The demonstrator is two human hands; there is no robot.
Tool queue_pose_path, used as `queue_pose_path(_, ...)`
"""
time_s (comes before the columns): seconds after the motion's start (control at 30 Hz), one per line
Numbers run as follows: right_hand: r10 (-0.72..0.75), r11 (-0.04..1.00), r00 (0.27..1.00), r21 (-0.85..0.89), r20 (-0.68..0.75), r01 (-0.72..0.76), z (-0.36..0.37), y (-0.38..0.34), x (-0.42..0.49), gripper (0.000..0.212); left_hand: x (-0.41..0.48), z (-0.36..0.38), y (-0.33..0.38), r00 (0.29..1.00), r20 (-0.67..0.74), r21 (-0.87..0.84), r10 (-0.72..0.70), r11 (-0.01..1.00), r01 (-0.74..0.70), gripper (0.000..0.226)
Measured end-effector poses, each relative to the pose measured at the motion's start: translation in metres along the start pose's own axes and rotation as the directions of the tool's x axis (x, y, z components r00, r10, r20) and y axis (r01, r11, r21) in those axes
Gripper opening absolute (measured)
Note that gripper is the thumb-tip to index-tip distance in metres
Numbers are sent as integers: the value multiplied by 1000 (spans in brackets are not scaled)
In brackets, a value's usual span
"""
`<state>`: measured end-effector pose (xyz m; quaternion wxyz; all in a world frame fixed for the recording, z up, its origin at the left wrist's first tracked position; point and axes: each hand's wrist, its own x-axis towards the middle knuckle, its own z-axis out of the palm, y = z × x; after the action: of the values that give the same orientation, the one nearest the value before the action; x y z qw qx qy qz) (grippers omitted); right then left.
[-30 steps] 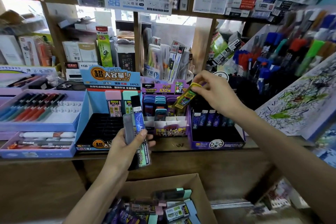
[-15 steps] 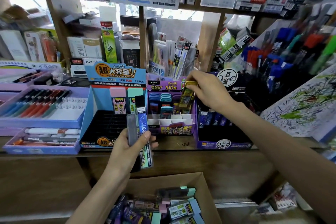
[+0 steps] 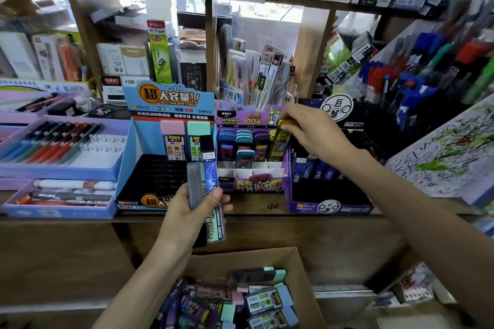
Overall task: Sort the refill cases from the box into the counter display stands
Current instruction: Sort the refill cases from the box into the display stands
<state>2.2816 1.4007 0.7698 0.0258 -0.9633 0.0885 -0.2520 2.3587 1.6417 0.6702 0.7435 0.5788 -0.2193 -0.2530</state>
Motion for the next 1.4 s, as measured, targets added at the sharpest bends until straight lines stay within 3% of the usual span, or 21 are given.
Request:
queue_pose_path(0.23, 36, 999, 999, 31, -17, -35, 9, 1, 2, 13, -1, 5, -2, 1000, 25, 13, -6, 1000, 6, 39)
queue_pose_path(0.47, 144, 982, 987, 113, 78, -152, 14, 9, 9, 10, -5, 6, 0, 999, 33, 14, -2, 1000, 2, 39)
queue_pose_path(0.6, 102, 989, 989, 94, 108, -112, 17, 6, 4, 13, -6, 8, 1, 999, 40, 11, 3, 1000, -4, 39)
queue_pose_path(0.8, 107, 965, 994, 243, -26, -97, -19, 4, 9, 17, -5, 5, 2, 999, 32, 22, 2, 1000, -3, 43)
queue_pose_path(0.93, 70, 982, 992, 170, 104, -87, -1, 1, 3, 17, -5, 8, 0, 999, 38, 22, -8, 1000, 7, 42)
queue_pose_path(1.0, 43, 998, 988, 41, 148, -49, 13, 3, 1, 19, -6, 9, 0, 999, 47, 22, -7, 1000, 6, 39)
queue_pose_path(1.07, 4, 996, 990, -93, 141, 9, 24, 7, 0, 24, -7, 10, 1, 999, 51, 16, -5, 1000, 4, 35)
queue_pose_path(1.27, 7, 968, 992, -250, 124, 25, 35, 7, 1, 40, -10, 8, 2, 999, 46, 19, -18, 1000, 17, 25)
queue_pose_path(1.33, -30, 969, 997, -243, 77, 48, 30, -1, -3, 38, -12, 9, 4, 998, 54, 25, -16, 1000, 15, 27)
queue_pose_path(1.4, -22, 999, 1000, -43, -21, 21, 27, -20, -11, 30, -13, 11, 5, 998, 58, 27, -10, 1000, 8, 32)
